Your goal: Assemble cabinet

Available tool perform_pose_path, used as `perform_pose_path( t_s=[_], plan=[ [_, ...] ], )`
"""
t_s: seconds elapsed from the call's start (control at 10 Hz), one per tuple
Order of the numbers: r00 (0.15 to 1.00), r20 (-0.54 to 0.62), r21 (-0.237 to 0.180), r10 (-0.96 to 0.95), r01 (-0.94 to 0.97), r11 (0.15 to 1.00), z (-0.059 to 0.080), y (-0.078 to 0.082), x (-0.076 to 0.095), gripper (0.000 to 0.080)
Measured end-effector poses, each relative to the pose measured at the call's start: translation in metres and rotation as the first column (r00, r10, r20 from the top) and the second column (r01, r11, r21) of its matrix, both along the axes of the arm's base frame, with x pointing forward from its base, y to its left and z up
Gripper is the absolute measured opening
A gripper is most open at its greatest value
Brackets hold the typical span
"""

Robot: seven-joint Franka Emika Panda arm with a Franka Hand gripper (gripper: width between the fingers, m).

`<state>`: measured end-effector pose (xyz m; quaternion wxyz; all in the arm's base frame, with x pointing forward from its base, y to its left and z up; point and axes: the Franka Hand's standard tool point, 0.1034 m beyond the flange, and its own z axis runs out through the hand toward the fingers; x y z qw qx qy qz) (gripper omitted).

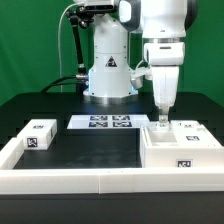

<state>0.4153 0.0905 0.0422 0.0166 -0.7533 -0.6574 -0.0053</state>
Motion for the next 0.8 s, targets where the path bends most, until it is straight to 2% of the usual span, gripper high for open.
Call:
perform_pose_path(
  t_s=[0.8],
  plan=[
    [0.999,-0.054,0.015,-0.005,0.006,1.000,-0.029,0.002,-0.017,0.0796]
  ],
)
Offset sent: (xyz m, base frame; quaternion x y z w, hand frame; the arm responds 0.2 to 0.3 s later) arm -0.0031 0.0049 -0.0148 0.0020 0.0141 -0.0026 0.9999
